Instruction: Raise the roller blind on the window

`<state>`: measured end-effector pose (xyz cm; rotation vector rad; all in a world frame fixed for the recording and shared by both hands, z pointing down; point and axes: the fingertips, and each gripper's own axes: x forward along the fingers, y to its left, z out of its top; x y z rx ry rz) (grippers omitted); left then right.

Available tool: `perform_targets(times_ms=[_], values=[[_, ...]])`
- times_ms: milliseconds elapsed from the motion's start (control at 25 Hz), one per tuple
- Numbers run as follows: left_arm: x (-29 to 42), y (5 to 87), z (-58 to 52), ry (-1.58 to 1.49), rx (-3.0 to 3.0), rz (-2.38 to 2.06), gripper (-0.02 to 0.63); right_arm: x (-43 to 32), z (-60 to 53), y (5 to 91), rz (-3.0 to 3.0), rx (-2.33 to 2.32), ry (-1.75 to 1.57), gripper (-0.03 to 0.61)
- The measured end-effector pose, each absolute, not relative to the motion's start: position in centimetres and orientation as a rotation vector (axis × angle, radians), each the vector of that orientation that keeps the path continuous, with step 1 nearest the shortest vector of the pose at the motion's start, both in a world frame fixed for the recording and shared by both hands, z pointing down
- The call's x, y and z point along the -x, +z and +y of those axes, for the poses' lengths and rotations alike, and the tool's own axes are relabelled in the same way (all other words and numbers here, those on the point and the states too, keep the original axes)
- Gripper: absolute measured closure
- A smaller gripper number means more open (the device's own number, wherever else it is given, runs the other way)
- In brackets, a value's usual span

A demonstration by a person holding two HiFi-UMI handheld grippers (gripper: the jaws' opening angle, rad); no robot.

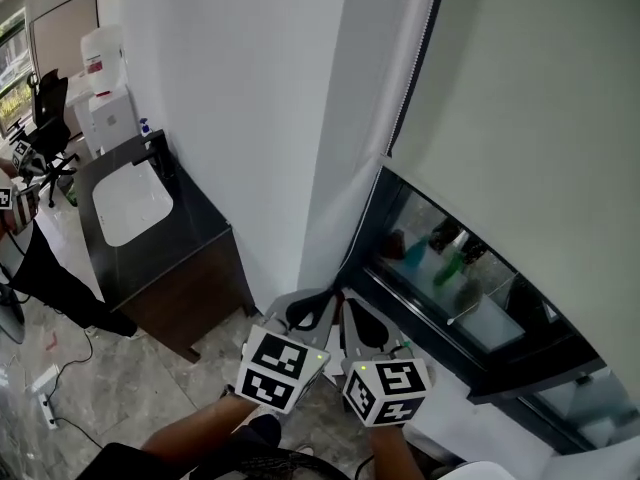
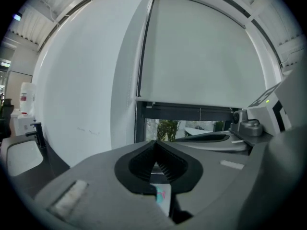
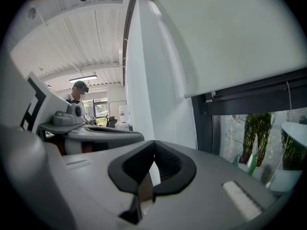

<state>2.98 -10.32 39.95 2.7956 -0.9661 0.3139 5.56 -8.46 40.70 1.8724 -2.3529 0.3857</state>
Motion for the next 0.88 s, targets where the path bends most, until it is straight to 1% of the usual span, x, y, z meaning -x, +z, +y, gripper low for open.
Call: perform_targets(times_ms=[160,600,880], values=[[-3.8,39.2,-13.0,0.256,-2.821,-0.854,0.614,-5.8,-11.8,40.4,-2.351,-1.884,0.393,0.575],[-3.0,36.8,-18.6,0.221,-2.875,-0.812,0.614,-6.2,-17.9,37.6,-2.36,-1.93,0.32,0.575],[-4.0,35.7,-20.5,0.202,-2.892,-0.816,0.614,-7.7,-21.2,35.4,-2.404,-1.891,0.263,0.574]])
